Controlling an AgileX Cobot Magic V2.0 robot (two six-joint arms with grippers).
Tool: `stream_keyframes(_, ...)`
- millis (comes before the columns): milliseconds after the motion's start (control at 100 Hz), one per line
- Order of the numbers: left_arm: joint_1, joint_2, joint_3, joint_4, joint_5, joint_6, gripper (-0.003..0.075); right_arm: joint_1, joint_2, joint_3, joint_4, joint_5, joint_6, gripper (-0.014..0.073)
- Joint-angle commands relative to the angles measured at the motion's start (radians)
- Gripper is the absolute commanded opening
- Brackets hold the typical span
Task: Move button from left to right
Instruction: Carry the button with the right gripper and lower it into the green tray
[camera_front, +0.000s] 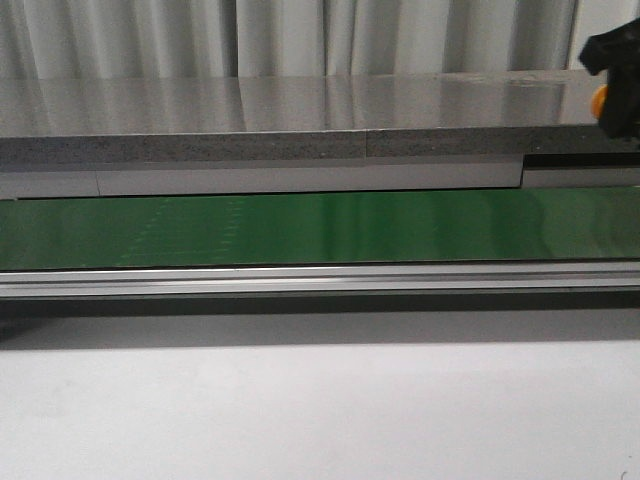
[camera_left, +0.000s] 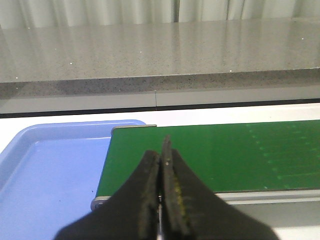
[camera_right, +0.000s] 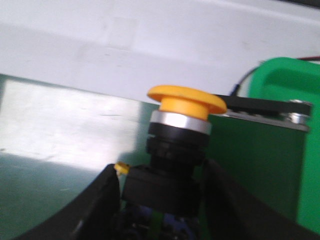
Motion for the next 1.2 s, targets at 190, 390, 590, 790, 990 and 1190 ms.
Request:
stream_keyframes(190, -0.005, 0.008, -0.028, -0.010, -0.070, 0.002, -0.0020, -0.240, 0.003, -0.034, -0.017, -0.068, -0.008, 0.0143)
stream_keyframes(390, -0.005, 0.008, -0.028, -0.010, -0.070, 0.002, -0.0020, -0.335, 0.078, -0.034, -0.017, -0.040, -0.008, 0.0143)
stream_keyframes(590, -0.005, 0.008, -0.028, -0.010, -0.070, 0.002, -0.0020, -0.380, 0.145, -0.034, -0.017, -0.028, -0.008, 0.0143)
stream_keyframes(790, -0.005, 0.008, -0.028, -0.010, -0.070, 0.002, -0.0020, -0.381, 0.178, -0.034, -0.017, -0.026, -0.008, 0.0143)
stream_keyframes(990, -0.005, 0.008, -0.028, -0.010, -0.070, 0.002, -0.0020, -0.381, 0.203, -0.034, -0.017, -0.019, -0.008, 0.0178)
stream_keyframes(1190, -0.005, 0.008, -0.028, -0.010, -0.070, 0.002, -0.0020, -0.381, 0.207, -0.034, -0.017, -0.029, -0.008, 0.0379)
